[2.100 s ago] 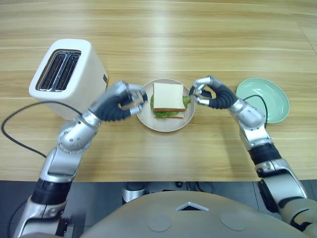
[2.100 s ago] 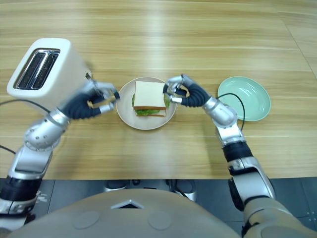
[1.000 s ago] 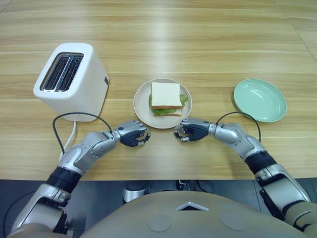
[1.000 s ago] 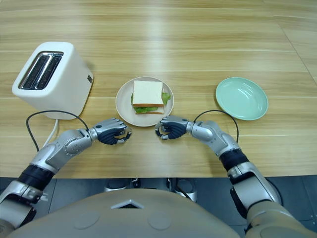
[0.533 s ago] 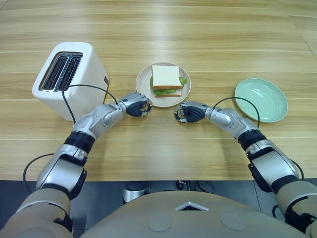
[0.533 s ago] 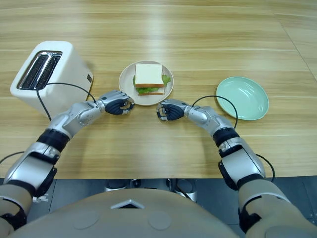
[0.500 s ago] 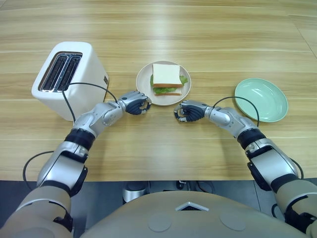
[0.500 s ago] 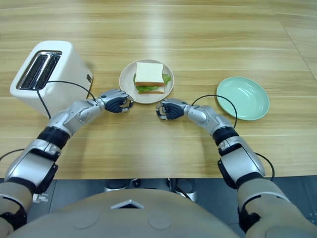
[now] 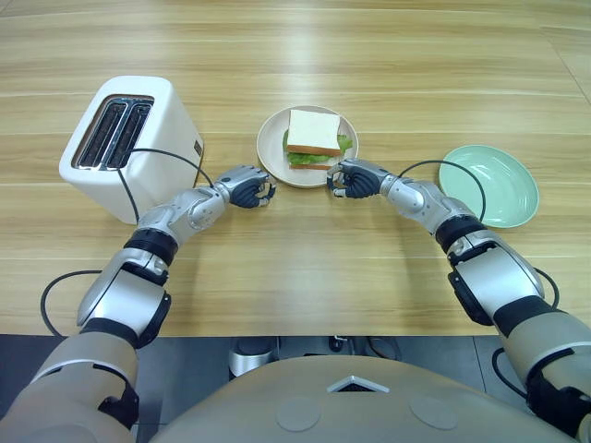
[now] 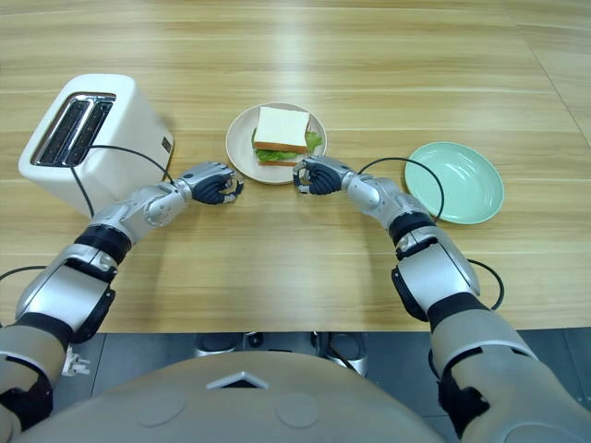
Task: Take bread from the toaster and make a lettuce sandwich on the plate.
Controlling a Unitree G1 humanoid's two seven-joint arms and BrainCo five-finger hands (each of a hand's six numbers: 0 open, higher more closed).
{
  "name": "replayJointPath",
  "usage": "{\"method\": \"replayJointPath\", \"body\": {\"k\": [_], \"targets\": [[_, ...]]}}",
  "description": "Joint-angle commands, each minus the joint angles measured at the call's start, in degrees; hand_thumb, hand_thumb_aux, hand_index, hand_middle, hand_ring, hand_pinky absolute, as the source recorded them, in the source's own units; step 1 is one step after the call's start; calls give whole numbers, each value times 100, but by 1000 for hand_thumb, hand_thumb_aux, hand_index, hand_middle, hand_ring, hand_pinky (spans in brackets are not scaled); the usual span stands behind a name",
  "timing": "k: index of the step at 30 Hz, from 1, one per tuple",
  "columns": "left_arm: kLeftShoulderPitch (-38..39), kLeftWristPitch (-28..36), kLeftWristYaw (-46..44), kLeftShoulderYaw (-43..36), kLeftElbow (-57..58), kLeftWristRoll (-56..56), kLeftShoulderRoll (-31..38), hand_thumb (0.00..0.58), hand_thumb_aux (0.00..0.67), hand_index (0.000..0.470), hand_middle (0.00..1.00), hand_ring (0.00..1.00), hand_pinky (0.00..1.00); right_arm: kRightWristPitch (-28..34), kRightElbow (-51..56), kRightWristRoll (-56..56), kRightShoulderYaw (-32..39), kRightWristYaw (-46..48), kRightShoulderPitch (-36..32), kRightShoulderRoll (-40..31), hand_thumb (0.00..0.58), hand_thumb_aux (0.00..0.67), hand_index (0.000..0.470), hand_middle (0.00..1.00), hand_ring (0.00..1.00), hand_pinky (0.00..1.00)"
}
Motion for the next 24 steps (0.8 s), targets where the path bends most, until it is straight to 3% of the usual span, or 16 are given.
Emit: {"method": "replayJointPath", "body": {"k": [1, 2, 3, 4, 5, 6, 7, 8, 9, 15, 24], "targets": [[460, -170, 121, 380, -828, -465, 132, 580, 652, 447, 1000, 1000, 1000, -215, -19, 86, -67, -44, 226, -69, 580, 670, 460, 1000, 1000, 1000], [604, -167, 164, 530, -1119, -603, 151, 542, 499, 343, 1000, 1000, 1000, -324, -82, 135, -100, -26, 297, -98, 580, 670, 460, 1000, 1000, 1000], [753, -161, 191, 699, -1424, -774, 156, 458, 363, 249, 1000, 1000, 1000, -488, -172, 241, -162, 34, 382, -131, 580, 670, 460, 1000, 1000, 1000], [911, -155, 184, 888, -1722, -1017, 141, 209, 134, 92, 937, 937, 937, -713, -290, 447, -272, 166, 478, -144, 580, 670, 460, 1000, 1000, 1000], [1084, -130, 183, 1091, -2063, -1278, 106, 0, 0, 0, 286, 286, 286, -963, -440, 749, -419, 350, 599, -145, 580, 670, 460, 1000, 1000, 1000], [1264, -82, 176, 1294, -2413, -1578, 38, 0, 0, 0, 0, 0, 0, -1201, -621, 1100, -577, 557, 735, -130, 545, 504, 346, 1000, 1000, 1000], [1448, -31, 131, 1468, -2771, -1917, -49, 0, 0, 0, 0, 0, 0, -1402, -838, 1477, -725, 760, 882, -97, 363, 260, 179, 992, 992, 992], [1625, 12, 92, 1618, -3113, -2244, -149, 0, 0, 0, 0, 0, 0, -1537, -1092, 1869, -851, 961, 1034, -46, 0, 0, 0, 557, 557, 557], [1789, 67, 82, 1760, -3441, -2531, -262, 0, 0, 0, 0, 0, 0, -1625, -1373, 2255, -951, 1130, 1181, 17, 0, 0, 0, 0, 0, 0], [2395, 394, 29, 2317, -4722, -3534, -909, 0, 0, 0, 0, 0, 0, -1369, -2689, 4109, -1570, 1611, 1706, 739, 0, 0, 0, 0, 0, 0], [2623, 316, -150, 2502, -4437, -3988, -1710, 0, 0, 0, 0, 0, 0, -1478, -1958, 3676, -2328, 649, 1395, 1437, 0, 0, 0, 0, 0, 0]]}}
